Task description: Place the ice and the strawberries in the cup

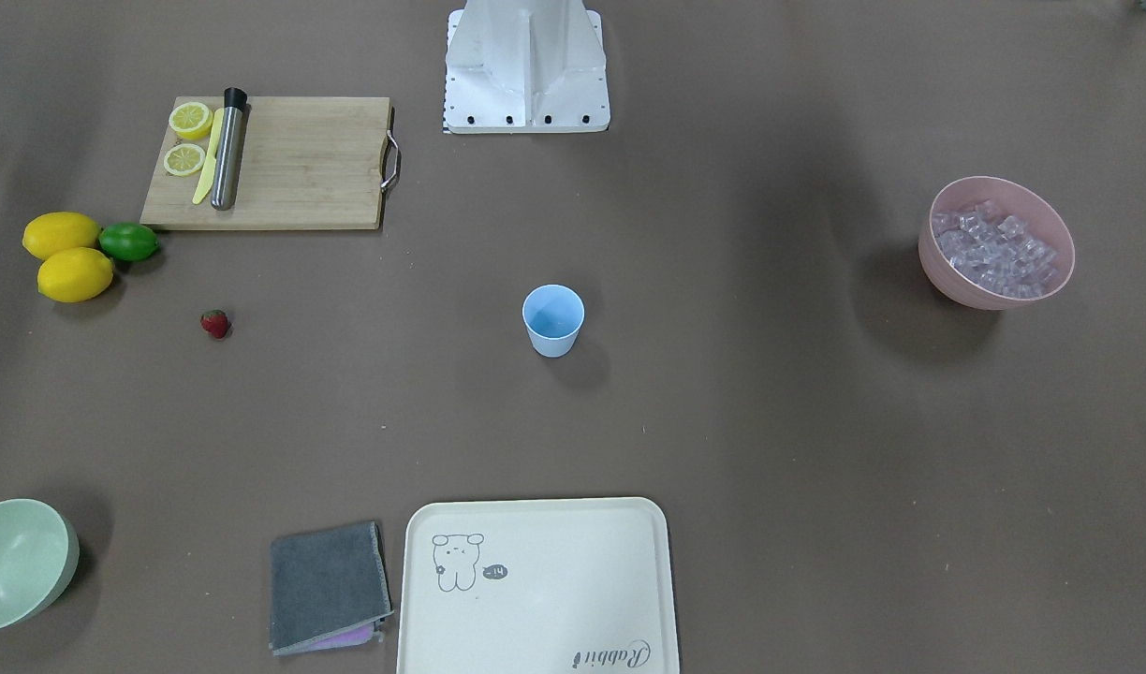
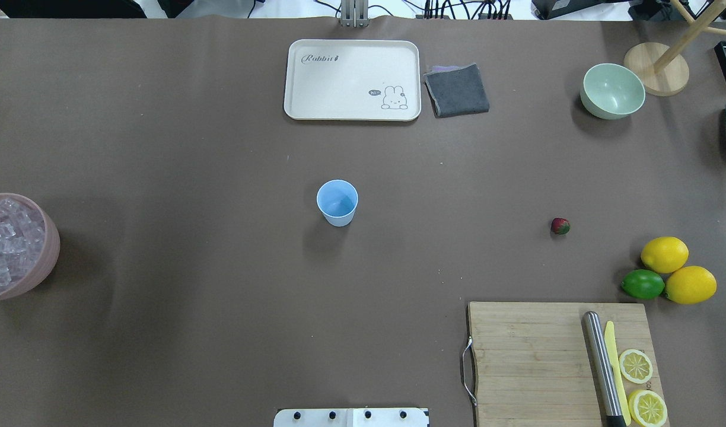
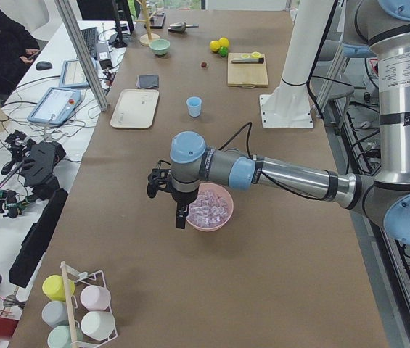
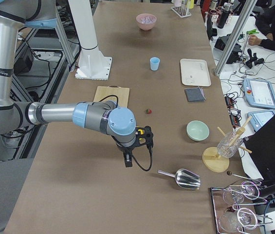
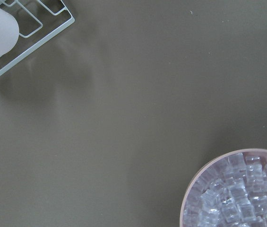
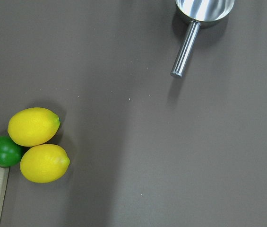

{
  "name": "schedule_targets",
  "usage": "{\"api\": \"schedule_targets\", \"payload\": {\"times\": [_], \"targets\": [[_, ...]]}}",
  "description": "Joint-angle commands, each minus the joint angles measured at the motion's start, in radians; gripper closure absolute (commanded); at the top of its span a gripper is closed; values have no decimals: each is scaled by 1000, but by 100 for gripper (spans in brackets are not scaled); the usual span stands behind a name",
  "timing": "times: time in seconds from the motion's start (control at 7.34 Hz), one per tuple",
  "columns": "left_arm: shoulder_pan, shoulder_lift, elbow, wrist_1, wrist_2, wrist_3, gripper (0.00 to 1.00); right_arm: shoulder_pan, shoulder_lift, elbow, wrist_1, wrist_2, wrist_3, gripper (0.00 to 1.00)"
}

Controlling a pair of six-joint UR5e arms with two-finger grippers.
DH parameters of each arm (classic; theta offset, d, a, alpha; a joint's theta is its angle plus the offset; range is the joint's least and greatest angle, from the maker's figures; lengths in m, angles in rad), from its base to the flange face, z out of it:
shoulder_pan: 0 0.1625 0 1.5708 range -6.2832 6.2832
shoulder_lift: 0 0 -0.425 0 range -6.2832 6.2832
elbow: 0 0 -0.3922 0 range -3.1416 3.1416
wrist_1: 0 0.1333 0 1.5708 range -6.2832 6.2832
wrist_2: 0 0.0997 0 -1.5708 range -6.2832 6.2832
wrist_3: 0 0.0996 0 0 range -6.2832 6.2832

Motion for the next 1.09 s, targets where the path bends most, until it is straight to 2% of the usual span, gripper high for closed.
{"api": "schedule_targets", "payload": {"times": [0.0, 0.27, 0.41, 0.95], "targets": [[121, 107, 21, -282, 13, -269, 3, 0, 1, -1, 0, 1, 8, 0], [197, 144, 82, -487, 45, -520, 7, -2, 1, -1, -2, 5, 9, 0], [264, 169, 84, -557, 111, -619, 8, -2, 1, -1, -2, 5, 9, 0], [315, 172, 82, -579, 124, -666, 10, -2, 1, -7, -5, 5, 11, 0]]}}
